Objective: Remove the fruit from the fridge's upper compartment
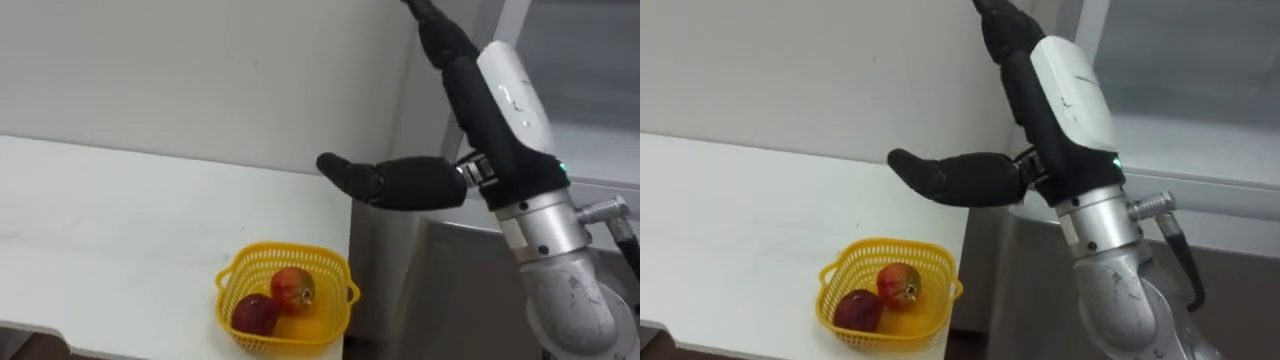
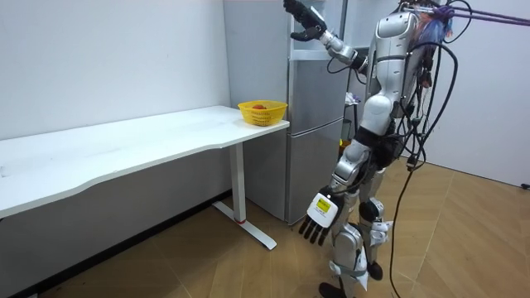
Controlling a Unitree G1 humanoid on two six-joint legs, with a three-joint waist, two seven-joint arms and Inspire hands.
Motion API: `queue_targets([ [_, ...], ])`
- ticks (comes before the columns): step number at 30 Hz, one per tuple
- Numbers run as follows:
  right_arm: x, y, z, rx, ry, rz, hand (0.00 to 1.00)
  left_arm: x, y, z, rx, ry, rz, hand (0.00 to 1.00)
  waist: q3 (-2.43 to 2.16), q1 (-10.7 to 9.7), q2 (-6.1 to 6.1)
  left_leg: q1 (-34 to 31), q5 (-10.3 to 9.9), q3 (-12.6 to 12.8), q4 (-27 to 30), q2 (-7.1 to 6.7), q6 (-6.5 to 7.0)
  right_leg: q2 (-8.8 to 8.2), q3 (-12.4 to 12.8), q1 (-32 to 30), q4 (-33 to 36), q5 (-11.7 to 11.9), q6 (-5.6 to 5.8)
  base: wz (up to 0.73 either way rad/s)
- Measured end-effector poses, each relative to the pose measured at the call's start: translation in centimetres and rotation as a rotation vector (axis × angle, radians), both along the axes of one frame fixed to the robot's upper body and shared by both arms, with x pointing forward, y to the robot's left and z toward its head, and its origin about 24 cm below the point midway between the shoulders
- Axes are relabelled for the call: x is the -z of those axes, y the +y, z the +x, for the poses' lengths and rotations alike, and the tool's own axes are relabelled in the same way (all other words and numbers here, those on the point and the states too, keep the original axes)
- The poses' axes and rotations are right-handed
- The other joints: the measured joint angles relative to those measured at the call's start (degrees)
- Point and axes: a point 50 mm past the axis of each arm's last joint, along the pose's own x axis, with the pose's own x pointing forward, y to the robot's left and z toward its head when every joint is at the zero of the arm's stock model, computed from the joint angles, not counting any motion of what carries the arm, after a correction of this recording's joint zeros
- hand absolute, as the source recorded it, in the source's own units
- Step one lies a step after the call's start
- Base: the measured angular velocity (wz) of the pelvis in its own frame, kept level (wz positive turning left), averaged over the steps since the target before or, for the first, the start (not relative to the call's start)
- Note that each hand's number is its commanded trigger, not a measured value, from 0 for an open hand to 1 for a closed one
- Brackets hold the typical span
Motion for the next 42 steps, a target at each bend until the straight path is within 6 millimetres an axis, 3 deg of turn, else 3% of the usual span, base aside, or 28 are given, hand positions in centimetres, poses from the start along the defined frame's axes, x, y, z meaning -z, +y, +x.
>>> queue_targets([
  [6, 1.1, -3.8, -1.4, 0.159, -0.027, 0.128, 0.00, 0.3, -0.8, -0.5, -0.029, 0.000, -0.011, 0.00, -0.64, -2.5, 1.39, 1.0, 0.0, 0.4, -0.4, 0.00, 0.01, 0.01, 0.1, 0.4, 0.0, 0.0, 0.02, -0.05],
  [13, 3.1, -7.1, -4.1, 0.318, -0.028, 0.220, 0.00, 0.4, -0.9, -0.9, -0.033, 0.006, -0.021, 0.00, -0.56, -4.7, 2.19, 2.0, 0.0, 2.1, -1.2, 0.30, -0.02, 0.38, 1.7, 0.0, -0.1, 0.0, 0.02, -0.13],
  [15, 4.5, -7.6, -4.9, 0.349, -0.002, 0.251, 0.00, 0.4, -1.0, -1.1, -0.043, 0.008, -0.025, 0.00, -0.57, -5.6, 2.22, 2.2, 0.0, 2.4, -1.6, 0.29, -0.03, 0.43, 1.9, 0.1, -0.1, 0.0, 0.03, -0.06],
  [21, 8.5, -8.4, -6.7, 0.415, 0.155, 0.307, 0.00, 0.4, -1.3, -0.8, -0.041, -0.007, -0.033, 0.00, -0.43, -5.9, 2.95, 3.0, 0.0, 3.8, -1.8, 0.33, -0.02, 0.64, 3.6, 0.0, -0.2, 0.0, 0.03, -0.12],
  [28, 11.4, -9.1, -7.4, 0.475, 0.277, 0.309, 0.00, 0.5, -1.6, -1.1, -0.062, -0.011, -0.039, 0.00, -0.42, -6.2, 3.70, 3.0, 0.0, 4.2, -2.1, 0.28, -0.01, 0.82, 4.5, -0.4, -0.2, -0.1, 0.17, -0.04],
  [40, 14.5, -8.7, -7.4, 0.511, 0.388, 0.360, 0.00, 0.6, -1.5, -2.4, -0.079, 0.021, -0.014, 0.00, -0.55, -5.9, 2.88, 3.2, 0.0, 5.2, -2.7, 0.33, -0.02, 1.03, 5.5, -0.8, -0.7, -0.1, 0.18, -0.04],
  [42, 16.2, -9.0, -7.8, 0.546, 0.456, 0.358, 0.00, 0.6, -1.7, -2.3, -0.089, 0.013, -0.020, 0.00, -0.68, -6.2, 3.06, 3.3, 0.0, 5.2, -2.7, 0.33, -0.02, 1.02, 5.5, -0.5, -1.0, -0.1, 0.25, 0.06],
])
